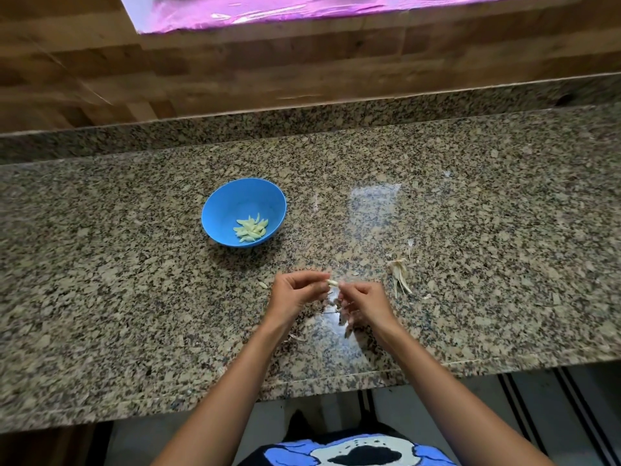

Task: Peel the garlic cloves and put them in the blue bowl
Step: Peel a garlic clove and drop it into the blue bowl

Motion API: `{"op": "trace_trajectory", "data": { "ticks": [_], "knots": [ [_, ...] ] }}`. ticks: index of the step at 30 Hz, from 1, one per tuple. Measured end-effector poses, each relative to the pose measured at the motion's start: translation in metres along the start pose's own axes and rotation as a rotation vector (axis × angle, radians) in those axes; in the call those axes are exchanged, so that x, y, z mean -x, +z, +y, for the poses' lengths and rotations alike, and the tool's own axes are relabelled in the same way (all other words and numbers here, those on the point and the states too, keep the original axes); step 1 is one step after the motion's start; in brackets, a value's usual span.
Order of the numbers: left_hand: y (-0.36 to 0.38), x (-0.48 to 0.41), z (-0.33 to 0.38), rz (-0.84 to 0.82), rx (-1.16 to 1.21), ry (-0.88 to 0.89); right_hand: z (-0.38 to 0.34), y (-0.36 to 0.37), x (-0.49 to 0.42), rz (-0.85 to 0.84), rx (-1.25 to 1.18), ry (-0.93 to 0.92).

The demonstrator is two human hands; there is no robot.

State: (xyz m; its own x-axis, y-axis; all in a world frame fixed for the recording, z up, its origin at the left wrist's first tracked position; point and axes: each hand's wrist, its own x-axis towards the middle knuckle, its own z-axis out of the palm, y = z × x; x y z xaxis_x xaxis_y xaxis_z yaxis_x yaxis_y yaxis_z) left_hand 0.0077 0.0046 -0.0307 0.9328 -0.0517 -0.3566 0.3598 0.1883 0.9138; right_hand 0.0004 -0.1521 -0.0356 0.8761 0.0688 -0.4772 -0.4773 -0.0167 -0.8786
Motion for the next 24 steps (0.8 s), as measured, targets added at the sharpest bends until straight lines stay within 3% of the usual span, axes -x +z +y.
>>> {"op": "trace_trajectory", "data": {
  "ticks": [9, 13, 14, 18, 24],
  "knots": [
    [0.006, 0.000, -0.006, 0.003, -0.197, 0.069, -0.006, 0.002, 0.006, -0.008, -0.064, -0.094],
    [0.005, -0.001, -0.006, 0.134, 0.044, -0.053, -0.005, -0.001, 0.006, 0.052, -0.100, -0.132],
    [0.004, -0.002, -0.006, 0.140, 0.029, -0.056, -0.004, -0.002, 0.006, 0.056, -0.098, -0.138],
    [0.006, 0.001, -0.006, 0.055, -0.411, 0.075, 0.001, -0.004, 0.007, 0.066, -0.127, -0.118],
    [0.016, 0.004, -0.003, 0.072, -0.304, 0.078, 0.000, -0.001, 0.009, 0.081, -0.094, -0.138]
  ]
}}
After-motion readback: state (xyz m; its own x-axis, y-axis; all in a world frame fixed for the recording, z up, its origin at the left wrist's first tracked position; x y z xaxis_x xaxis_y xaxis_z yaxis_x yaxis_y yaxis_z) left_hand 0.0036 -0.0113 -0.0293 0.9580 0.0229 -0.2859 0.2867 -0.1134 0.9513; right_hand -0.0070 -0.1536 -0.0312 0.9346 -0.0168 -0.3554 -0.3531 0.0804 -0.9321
